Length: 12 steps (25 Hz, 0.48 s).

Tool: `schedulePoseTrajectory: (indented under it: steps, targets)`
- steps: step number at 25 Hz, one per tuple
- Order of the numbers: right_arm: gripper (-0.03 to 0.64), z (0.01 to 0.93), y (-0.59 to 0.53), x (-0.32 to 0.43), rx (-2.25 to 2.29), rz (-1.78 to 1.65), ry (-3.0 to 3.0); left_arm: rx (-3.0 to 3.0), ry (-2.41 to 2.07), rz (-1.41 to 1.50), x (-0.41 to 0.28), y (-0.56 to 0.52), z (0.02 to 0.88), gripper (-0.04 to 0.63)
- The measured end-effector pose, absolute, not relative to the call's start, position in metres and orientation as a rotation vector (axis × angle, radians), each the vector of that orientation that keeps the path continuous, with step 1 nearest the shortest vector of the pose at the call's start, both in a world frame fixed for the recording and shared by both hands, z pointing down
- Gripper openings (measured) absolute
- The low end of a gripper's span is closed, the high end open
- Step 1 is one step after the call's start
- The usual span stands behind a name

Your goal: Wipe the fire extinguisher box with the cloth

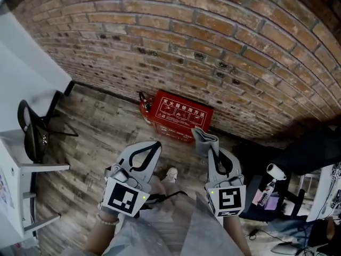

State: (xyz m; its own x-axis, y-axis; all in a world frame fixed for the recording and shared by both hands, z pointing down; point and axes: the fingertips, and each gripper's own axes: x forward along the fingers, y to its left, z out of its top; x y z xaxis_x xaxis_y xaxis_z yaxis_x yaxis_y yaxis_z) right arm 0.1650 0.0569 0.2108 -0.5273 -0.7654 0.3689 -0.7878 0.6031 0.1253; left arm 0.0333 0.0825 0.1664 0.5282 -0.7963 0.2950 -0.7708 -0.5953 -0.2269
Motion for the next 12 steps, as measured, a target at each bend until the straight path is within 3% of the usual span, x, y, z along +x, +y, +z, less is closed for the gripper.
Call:
schedulePoseTrajectory:
  steps: [12]
  targets:
    - [0.018, 0.224, 0.042, 0.155, 1.213, 0.114, -2.452, -2.701, 1.364, -0.61, 0.027, 0.062, 0.171, -0.003]
